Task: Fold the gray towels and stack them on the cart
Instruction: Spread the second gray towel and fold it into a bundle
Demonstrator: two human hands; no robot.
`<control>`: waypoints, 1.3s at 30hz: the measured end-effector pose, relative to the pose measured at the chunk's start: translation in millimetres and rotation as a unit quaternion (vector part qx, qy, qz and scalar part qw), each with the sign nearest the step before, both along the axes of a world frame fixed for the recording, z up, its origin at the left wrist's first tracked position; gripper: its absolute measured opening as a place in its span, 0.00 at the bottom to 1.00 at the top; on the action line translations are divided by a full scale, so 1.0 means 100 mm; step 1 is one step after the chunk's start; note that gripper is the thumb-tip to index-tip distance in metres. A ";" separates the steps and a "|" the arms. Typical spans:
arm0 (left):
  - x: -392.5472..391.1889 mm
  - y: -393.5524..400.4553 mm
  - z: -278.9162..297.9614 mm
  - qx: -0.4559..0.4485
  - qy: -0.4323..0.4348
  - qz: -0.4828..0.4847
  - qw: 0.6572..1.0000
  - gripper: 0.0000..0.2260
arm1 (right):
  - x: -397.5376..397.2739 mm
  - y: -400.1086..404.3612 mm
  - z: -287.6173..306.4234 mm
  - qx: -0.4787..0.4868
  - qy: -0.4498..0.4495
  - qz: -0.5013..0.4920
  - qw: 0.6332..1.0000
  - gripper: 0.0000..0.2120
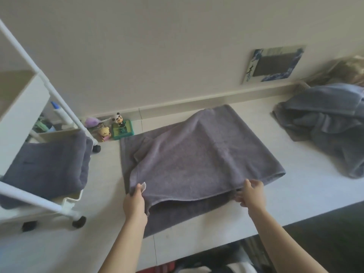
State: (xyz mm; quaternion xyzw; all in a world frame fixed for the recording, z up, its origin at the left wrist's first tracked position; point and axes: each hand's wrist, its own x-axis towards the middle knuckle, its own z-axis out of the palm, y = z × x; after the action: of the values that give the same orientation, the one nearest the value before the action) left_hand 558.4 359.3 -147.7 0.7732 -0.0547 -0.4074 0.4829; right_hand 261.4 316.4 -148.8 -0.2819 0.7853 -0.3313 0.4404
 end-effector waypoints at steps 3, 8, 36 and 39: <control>0.04 -0.05 0.08 0.000 0.103 0.057 0.993 0.06 | -0.04 -0.06 0.02 -0.043 -0.072 -0.028 0.996 0.19; 0.14 0.00 0.10 -0.015 0.160 0.064 0.985 0.03 | -0.15 -0.25 -0.02 -0.039 -0.095 -0.071 0.992 0.24; 0.27 0.07 -0.34 0.110 -0.070 -0.058 0.990 0.16 | -0.82 -0.75 -0.05 -0.044 -0.103 -0.156 0.981 0.23; 0.21 0.07 -0.33 0.112 -0.106 -0.059 0.986 0.15 | -0.75 -0.79 -0.06 -0.046 -0.180 -0.124 0.975 0.24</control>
State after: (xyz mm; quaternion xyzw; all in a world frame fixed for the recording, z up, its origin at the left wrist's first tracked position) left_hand 579.3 365.9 -180.7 0.8566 -0.1047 -0.3545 0.3600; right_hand 186.5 237.3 -154.6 -0.1383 0.7061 -0.4638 0.5169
